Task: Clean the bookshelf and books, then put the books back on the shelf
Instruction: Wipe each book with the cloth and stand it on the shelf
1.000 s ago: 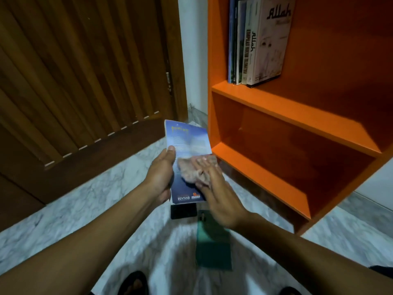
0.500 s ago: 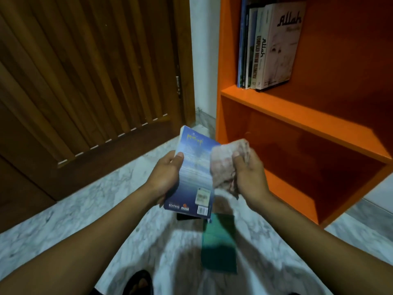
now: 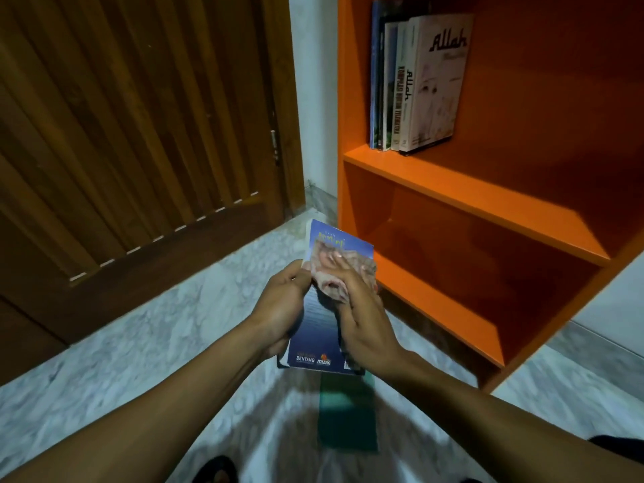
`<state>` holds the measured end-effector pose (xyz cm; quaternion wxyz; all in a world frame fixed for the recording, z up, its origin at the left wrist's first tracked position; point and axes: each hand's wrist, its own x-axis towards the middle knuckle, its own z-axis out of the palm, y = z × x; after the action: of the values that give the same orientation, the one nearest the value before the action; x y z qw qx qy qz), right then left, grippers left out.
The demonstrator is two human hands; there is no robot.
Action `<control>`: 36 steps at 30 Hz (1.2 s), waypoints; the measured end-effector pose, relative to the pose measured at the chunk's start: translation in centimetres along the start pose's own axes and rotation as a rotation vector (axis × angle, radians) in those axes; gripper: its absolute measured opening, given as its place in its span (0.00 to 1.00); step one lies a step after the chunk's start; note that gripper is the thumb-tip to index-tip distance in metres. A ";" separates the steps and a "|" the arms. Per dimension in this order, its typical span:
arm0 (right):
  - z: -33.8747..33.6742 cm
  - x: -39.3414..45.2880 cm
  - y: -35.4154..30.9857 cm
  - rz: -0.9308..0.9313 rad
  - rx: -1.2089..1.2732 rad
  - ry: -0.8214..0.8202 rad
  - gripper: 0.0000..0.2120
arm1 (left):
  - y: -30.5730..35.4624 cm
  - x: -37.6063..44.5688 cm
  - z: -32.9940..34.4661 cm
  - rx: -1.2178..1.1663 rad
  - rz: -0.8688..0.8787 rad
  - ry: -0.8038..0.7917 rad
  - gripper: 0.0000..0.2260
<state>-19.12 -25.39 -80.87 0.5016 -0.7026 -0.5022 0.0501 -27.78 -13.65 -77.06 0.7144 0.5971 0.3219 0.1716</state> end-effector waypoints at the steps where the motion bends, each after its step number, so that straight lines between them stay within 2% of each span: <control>1: 0.1 -0.4 0.1 -0.010 -0.003 -0.039 0.27 | 0.2 0.1 -0.4 -0.051 -0.016 0.009 0.10; 6: 1.2 -2.7 -0.3 -0.239 -0.050 -0.282 0.29 | 0.9 1.2 -2.4 -0.254 -0.026 0.088 0.16; 10: 1.2 -2.8 -0.9 -0.312 -0.037 -0.318 0.30 | 1.3 0.8 -2.9 -0.303 -0.038 0.193 0.15; 16: 0.5 -3.4 -0.1 -0.362 -0.108 -0.509 0.21 | 2.5 0.6 -3.8 -0.370 -0.046 0.306 0.12; 18: 0.6 -4.0 1.0 -0.240 -0.074 -0.506 0.17 | 3.0 0.7 -4.3 -0.316 -0.010 0.329 0.12; 19: 0.6 -4.1 1.2 -0.082 0.003 -0.476 0.14 | 3.1 0.8 -4.5 -0.287 0.005 0.339 0.12; 20: 0.5 -4.0 1.3 0.097 0.105 -0.412 0.12 | 3.2 0.8 -4.7 -0.264 0.014 0.348 0.13; 22: 0.3 -3.5 1.9 0.416 0.291 -0.183 0.09 | 3.0 0.7 -5.0 -0.254 0.001 0.349 0.14; 24: -0.2 -2.5 2.1 0.700 0.480 -0.025 0.14 | 2.9 0.5 -5.0 -0.260 -0.040 0.321 0.16; 25: -0.4 -2.0 2.3 0.790 0.626 -0.027 0.20 | 2.8 0.5 -4.9 -0.266 -0.062 0.308 0.16; 26: -0.6 -1.6 2.3 0.835 0.792 -0.058 0.24 | 2.7 0.4 -4.7 -0.261 -0.081 0.293 0.16; 28: -0.9 -1.0 0.8 0.813 1.002 -0.143 0.21 | 2.5 0.5 -4.1 -0.233 -0.106 0.252 0.16; 29: -0.9 -0.8 0.0 0.767 1.023 -0.165 0.19 | 2.4 0.4 -3.7 -0.208 -0.108 0.238 0.17; 32: -0.6 -0.7 -1.3 0.676 0.925 -0.103 0.13 | 1.5 0.7 -2.8 -0.116 -0.126 0.249 0.17; 34: -0.7 -0.5 -1.6 0.623 0.834 -0.049 0.12 | 0.9 1.0 -2.4 0.110 -0.058 0.292 0.14; 36: -1.0 -0.4 -2.0 0.558 0.718 -0.023 0.10 | 0.5 1.1 -2.1 0.398 0.066 0.321 0.22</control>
<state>-20.00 -26.33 -79.06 0.6752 -0.5919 -0.2500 0.3622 -28.32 -11.30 -77.04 0.5166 0.7012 0.4389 0.2209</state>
